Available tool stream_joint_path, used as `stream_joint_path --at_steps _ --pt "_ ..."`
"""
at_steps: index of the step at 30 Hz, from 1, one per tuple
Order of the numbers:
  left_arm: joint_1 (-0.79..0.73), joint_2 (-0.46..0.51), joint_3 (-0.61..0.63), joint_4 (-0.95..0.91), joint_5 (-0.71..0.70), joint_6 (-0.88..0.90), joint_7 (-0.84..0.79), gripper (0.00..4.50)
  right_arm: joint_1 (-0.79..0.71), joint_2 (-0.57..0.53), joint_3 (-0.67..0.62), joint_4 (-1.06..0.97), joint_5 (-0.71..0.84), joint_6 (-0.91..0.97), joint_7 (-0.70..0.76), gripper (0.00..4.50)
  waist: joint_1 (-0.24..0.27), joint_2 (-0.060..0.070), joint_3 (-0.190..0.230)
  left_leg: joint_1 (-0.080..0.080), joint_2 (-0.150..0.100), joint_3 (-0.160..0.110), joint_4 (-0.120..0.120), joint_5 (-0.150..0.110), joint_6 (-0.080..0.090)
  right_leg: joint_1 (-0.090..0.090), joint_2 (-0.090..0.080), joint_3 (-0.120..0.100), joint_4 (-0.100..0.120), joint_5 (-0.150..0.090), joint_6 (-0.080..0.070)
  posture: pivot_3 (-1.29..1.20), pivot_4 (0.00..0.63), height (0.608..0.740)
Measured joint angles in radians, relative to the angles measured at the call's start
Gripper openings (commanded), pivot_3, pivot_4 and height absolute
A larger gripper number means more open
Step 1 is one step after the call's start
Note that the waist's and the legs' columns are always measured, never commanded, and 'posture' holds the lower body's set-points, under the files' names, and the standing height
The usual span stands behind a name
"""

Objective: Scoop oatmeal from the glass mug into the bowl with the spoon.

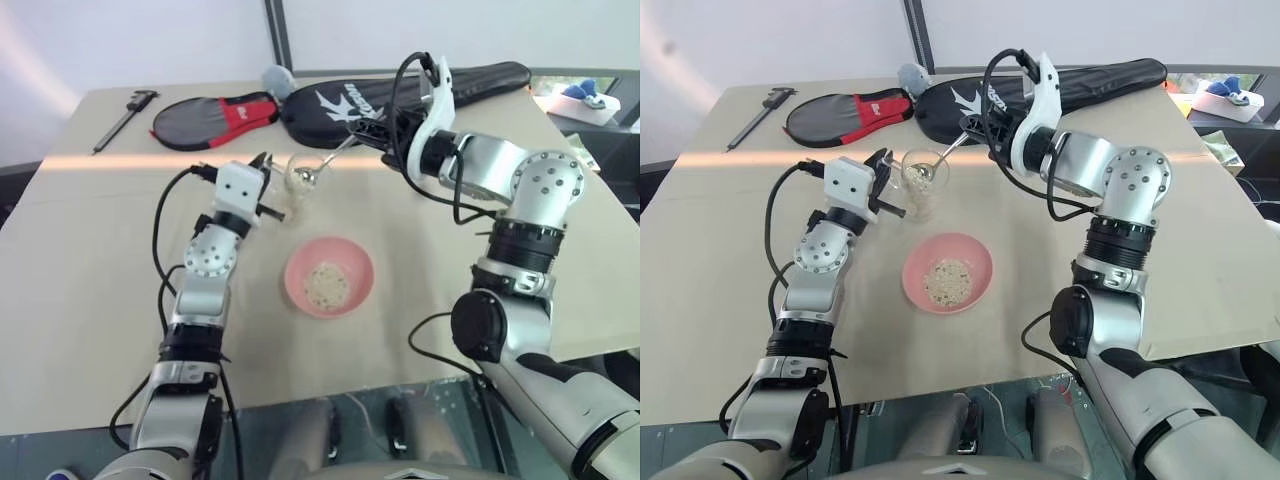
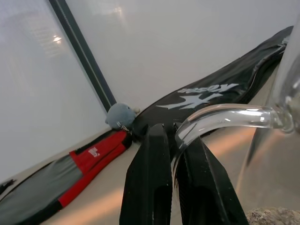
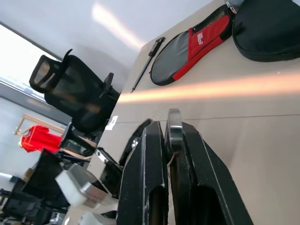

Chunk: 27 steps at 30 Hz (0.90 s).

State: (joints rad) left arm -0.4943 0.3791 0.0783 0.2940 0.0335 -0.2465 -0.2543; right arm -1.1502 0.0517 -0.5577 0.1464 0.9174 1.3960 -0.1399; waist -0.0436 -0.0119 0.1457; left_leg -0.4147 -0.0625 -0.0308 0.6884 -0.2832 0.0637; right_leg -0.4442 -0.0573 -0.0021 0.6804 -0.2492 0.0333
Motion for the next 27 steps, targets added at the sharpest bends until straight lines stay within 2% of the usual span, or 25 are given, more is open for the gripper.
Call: stream_joint_path --at_steps 9,27 --pt "0.041 0.006 0.0 -0.022 0.001 0.001 -0.009 0.06 -0.04 -0.004 -0.082 0.072 0.051 0.066 -0.091 0.0 0.0 0.0 0.0 0.0 0.0 0.001 0.0 0.0 0.0 0.0 0.0 0.001 0.0 0.0 0.0 0.0 0.15 0.74" --pt "0.091 0.068 0.0 -0.098 -0.036 -0.03 -0.108 0.06 -0.046 -0.001 -0.206 0.056 0.149 0.177 -0.224 0.0 0.0 0.0 0.0 0.0 0.0 0.001 -0.001 0.0 0.0 0.0 0.0 0.001 0.0 0.0 0.0 0.0 0.15 0.74"
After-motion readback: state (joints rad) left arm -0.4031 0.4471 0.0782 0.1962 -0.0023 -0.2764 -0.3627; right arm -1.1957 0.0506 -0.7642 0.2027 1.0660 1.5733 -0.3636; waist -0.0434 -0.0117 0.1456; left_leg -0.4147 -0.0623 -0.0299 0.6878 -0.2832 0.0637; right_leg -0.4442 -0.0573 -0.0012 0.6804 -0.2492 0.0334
